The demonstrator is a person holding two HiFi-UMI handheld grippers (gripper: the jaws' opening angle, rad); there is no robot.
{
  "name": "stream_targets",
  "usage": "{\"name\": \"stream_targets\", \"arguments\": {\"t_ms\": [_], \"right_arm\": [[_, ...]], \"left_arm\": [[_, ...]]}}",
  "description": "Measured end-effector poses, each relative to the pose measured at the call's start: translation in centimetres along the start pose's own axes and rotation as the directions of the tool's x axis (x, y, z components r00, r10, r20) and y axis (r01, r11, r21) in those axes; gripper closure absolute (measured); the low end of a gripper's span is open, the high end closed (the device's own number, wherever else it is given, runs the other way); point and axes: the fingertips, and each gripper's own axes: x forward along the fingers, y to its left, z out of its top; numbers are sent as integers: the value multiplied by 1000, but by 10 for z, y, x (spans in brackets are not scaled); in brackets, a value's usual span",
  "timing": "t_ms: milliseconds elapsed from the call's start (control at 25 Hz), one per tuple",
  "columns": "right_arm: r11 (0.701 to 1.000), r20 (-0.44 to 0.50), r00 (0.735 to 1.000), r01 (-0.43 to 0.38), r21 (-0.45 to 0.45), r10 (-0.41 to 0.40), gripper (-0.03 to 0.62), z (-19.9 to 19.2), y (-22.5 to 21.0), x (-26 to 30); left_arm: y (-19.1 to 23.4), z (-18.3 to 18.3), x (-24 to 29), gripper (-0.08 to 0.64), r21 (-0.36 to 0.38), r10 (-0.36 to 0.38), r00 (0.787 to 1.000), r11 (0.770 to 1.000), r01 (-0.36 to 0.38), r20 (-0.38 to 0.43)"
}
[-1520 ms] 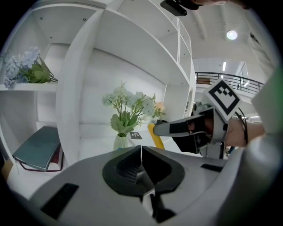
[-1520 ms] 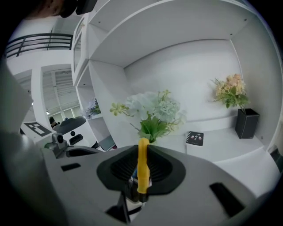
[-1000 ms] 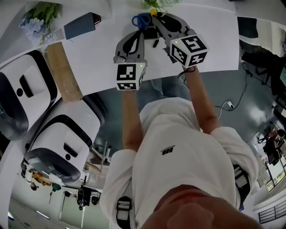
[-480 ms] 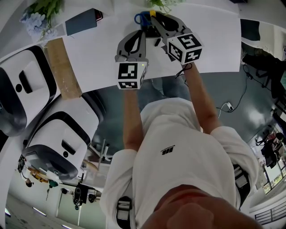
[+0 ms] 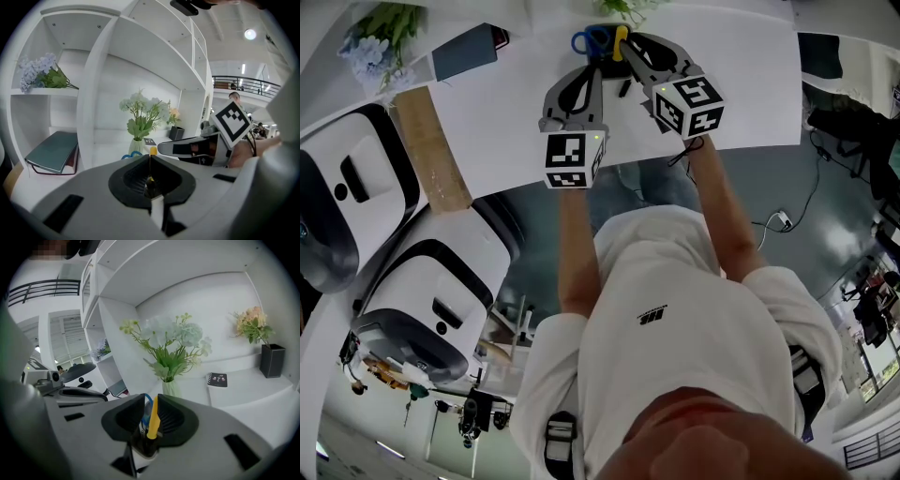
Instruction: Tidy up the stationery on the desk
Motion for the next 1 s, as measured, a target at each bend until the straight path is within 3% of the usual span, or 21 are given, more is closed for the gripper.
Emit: {"name": "stream_targets", "arguments": {"t_ms": [480,1000], "right_arm": [[993,-7,996,92,69,-92,531,-20,-29,-23],[981,-126,981,163,107,-149,531,-68,-58,-19]], "left_arm": [[-18,-2,10,560,20,-45,999,999,45,-14],[-36,-11,35,560,35,-91,995,995,93,-47]]}}
